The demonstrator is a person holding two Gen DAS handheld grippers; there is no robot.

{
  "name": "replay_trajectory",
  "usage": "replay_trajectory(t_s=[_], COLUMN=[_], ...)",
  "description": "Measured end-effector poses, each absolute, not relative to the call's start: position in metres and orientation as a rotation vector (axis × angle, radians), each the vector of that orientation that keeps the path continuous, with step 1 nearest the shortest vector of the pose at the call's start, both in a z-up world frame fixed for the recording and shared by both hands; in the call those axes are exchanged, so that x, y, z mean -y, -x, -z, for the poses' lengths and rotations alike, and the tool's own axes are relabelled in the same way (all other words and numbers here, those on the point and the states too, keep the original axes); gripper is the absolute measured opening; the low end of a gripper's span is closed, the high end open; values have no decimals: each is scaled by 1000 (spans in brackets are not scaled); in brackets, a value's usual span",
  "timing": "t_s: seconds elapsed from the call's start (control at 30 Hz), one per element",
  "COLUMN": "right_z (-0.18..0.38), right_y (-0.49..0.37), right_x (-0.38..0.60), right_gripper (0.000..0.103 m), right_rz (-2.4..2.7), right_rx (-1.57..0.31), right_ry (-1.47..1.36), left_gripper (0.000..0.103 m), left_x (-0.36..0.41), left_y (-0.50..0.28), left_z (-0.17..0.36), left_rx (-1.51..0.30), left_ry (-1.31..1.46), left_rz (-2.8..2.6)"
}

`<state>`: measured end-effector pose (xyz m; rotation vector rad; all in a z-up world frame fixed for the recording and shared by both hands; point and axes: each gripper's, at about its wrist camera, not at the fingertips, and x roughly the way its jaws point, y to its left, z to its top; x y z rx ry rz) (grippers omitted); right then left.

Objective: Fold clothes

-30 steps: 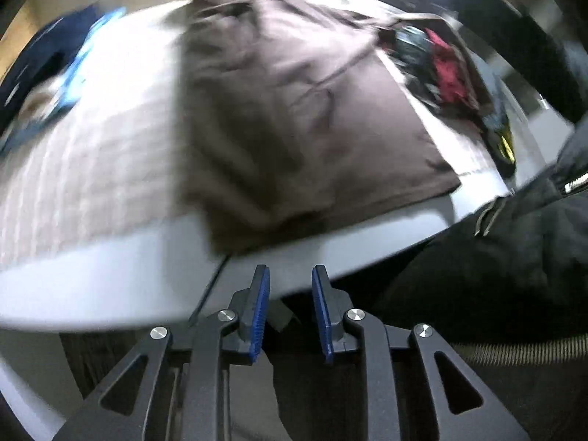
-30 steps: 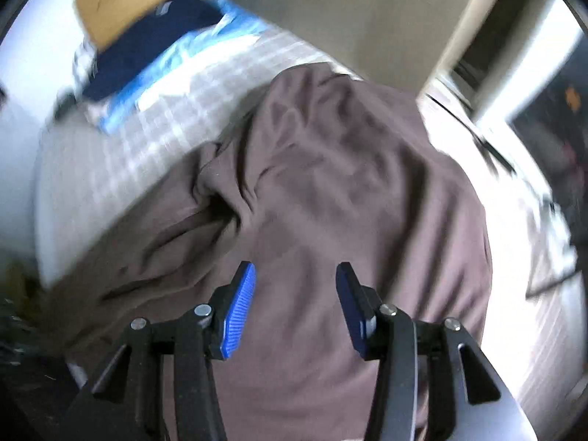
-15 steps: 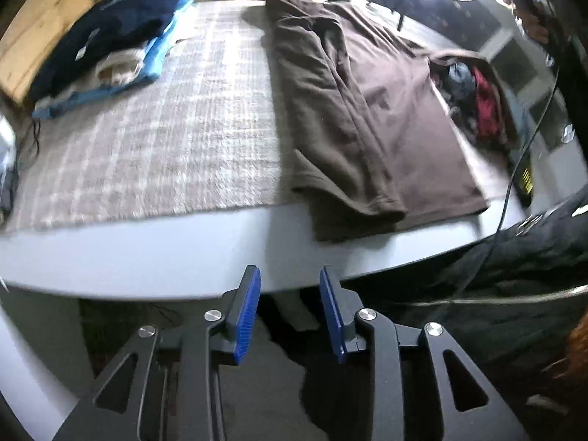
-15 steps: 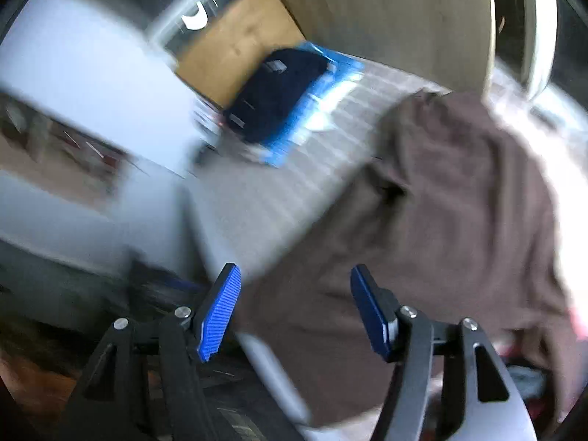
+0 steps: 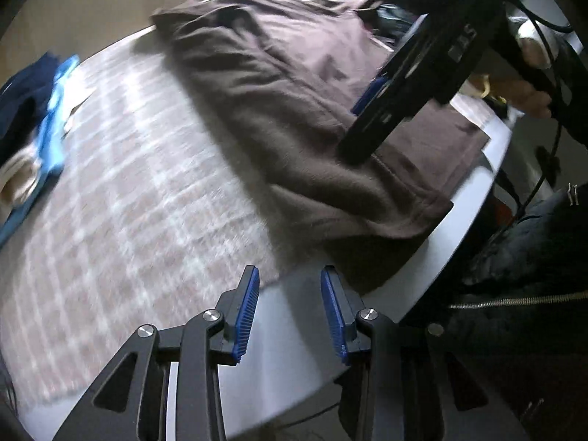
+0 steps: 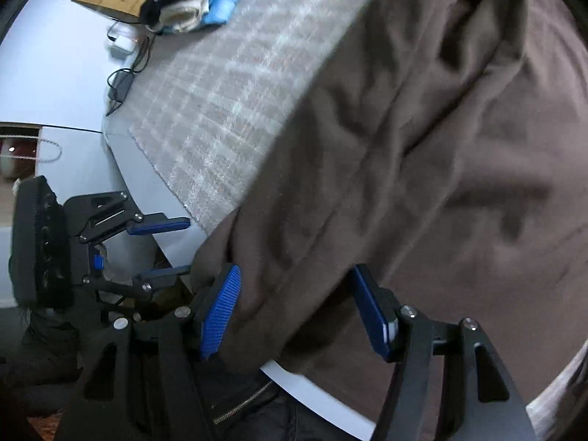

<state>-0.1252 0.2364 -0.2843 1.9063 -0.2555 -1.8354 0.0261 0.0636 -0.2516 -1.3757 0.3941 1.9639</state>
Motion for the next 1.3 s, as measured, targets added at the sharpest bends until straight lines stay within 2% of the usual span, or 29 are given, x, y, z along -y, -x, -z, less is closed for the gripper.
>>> replay_trajectory(t_s=[0.03,0.1,0.13,0.23,0.4,0.57,0.63,0.67,0.7,0.73,0.87,0.9,0.93,0.97,1.0,1.17,1.23,1.3], right_z=[284,285,283,269,229,214,221,225,230,236,252,254,255,254,250,252,259,257], right_y=[125,126,127,129,128,128,131,132,135,138,151,154,155,155,155,145,139,134], right_x=[-233,-230,-236,-255,-272,-281,-283,-284,-286,-290,-291,-288,-283,-280,-281,-295,-302,-309], right_gripper=[60,34,15,9,8,10,26,46,58,60,60,56,46,13,9,12,24,43], right_rz=[1854,1901,1896,1884,1985,2077,2084,2086,2108,2104,2044,2044,2057,2056,2036,2006,1980,2007], right_rx=[244,232,290,482,512,421,396,385,378,395,502,491,463,455,485,590,639,621], right_ry=[-1893,-1885,-1889,-1865,-1781,-1792,-1835,-1857,-1876,-1886,-1857,-1844,-1844,-1844,-1820,-1793,-1822,-1829], left_gripper=[34,34,35,36,35,17,12,11,10,9,6,4,1,1,1,1,1,1], left_x=[-66,-70,-72,-78,-96,-92,-91,-90,-89,-88,-74,-70,-67,-65,-62,-50,-43,-36], left_y=[-25,-24,-23,-21,-7,-3,-2,-1,0,0,-5,-9,-13,-17,-23,-39,-42,-44], left_z=[253,254,254,256,254,243,238,236,234,232,210,204,198,194,191,227,238,245], left_rx=[-403,-418,-425,-446,-374,-233,-177,-149,-121,-93,-44,-47,-58,-73,-65,98,150,197], left_ry=[1357,1320,1302,1248,1195,1197,1197,1196,1196,1195,1178,1178,1177,1176,1171,1280,1312,1334], left_rz=[-1954,-1942,-1936,-1917,-1897,-1898,-1898,-1897,-1896,-1895,-1907,-1913,-1920,-1929,-1937,-1921,-1921,-1925])
